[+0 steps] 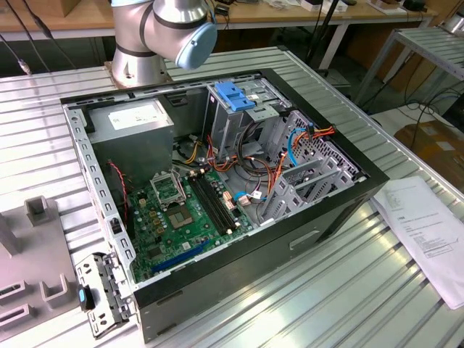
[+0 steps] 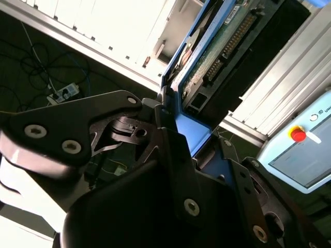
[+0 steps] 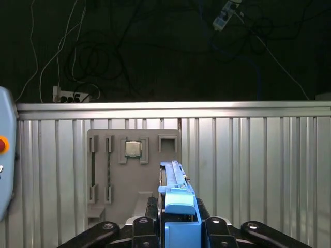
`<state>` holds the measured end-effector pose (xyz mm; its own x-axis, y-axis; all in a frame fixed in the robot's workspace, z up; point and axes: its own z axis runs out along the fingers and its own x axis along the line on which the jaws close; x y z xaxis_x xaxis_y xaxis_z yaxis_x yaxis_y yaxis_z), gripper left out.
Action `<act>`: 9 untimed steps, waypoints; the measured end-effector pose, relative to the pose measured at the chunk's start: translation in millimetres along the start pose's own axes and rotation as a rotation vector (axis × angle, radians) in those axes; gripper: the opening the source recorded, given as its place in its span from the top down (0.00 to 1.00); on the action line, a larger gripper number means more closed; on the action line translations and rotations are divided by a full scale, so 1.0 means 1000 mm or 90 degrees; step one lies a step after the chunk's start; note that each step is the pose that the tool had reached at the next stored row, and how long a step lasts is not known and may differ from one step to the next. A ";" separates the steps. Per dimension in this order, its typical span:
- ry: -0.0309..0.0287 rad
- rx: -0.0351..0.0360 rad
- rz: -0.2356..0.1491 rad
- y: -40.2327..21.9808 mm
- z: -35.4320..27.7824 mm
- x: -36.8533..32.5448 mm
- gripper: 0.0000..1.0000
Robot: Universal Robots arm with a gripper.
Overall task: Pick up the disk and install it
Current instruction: 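Pick up the disk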
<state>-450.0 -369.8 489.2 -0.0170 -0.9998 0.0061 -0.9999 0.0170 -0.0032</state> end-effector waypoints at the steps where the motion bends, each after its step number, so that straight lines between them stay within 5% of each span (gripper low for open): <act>1: 0.0000 0.0001 0.000 -0.0018 0.0001 0.0000 0.63; 9: -0.0001 0.0001 0.000 -0.0109 0.0001 -0.0002 0.63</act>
<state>-439.0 -369.8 489.2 -0.0170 -0.9998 0.0060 -0.9999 0.0170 -0.0033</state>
